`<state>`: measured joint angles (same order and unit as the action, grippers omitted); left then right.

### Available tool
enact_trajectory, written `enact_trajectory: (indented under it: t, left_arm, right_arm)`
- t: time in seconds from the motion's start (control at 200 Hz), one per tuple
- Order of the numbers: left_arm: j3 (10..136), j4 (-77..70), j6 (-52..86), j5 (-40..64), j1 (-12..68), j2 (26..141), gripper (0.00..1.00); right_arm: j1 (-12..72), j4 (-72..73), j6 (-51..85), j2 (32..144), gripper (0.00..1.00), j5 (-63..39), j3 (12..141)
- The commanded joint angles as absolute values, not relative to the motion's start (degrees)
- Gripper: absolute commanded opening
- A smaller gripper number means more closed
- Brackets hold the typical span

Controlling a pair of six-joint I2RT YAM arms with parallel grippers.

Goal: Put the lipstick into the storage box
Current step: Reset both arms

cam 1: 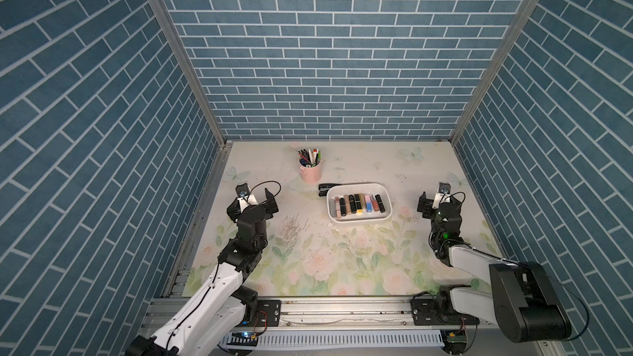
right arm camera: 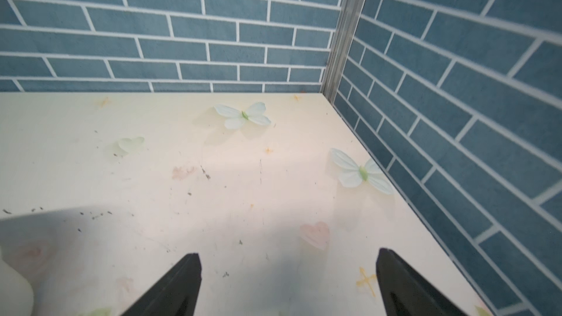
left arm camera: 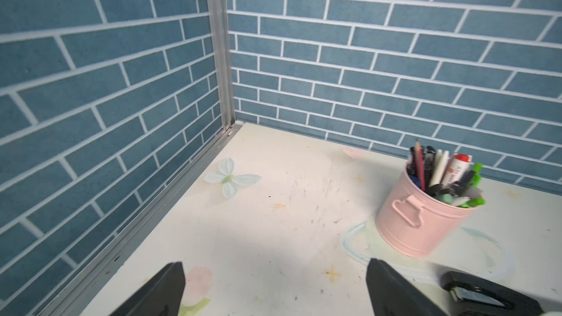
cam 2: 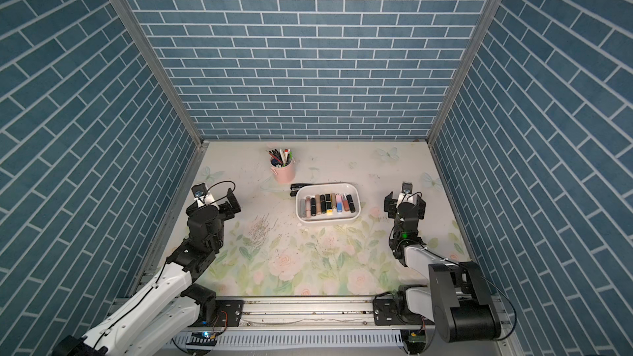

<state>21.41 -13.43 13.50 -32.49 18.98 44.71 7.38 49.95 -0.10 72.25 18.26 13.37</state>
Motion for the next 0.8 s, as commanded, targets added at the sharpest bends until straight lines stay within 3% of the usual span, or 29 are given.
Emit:
enact_trajectory:
  t: [0.0, 0.17, 0.365, 0.79]
  left_arm:
    - [18.63, -23.50, 10.11, -25.75, 13.21, 46.00, 1.00]
    - [17.77, -32.39, 8.60, -14.97, 5.73, 53.95, 1.00]
    - [16.29, -45.73, 3.25, -13.01, 4.42, 65.46, 1.00]
    - [12.58, -70.73, -0.53, -9.28, 4.30, 84.32, 1.00]
  right_arm:
    - [6.55, 67.14, -0.95, 76.28, 0.94, 14.32, 10.64]
    - [6.33, 78.18, -1.93, 82.93, 0.94, 13.43, 8.15]
    - [6.32, 86.51, -2.27, 88.01, 0.94, 12.93, 6.33]
    - [5.21, 76.25, -1.71, 87.95, 0.96, 9.91, 11.40]
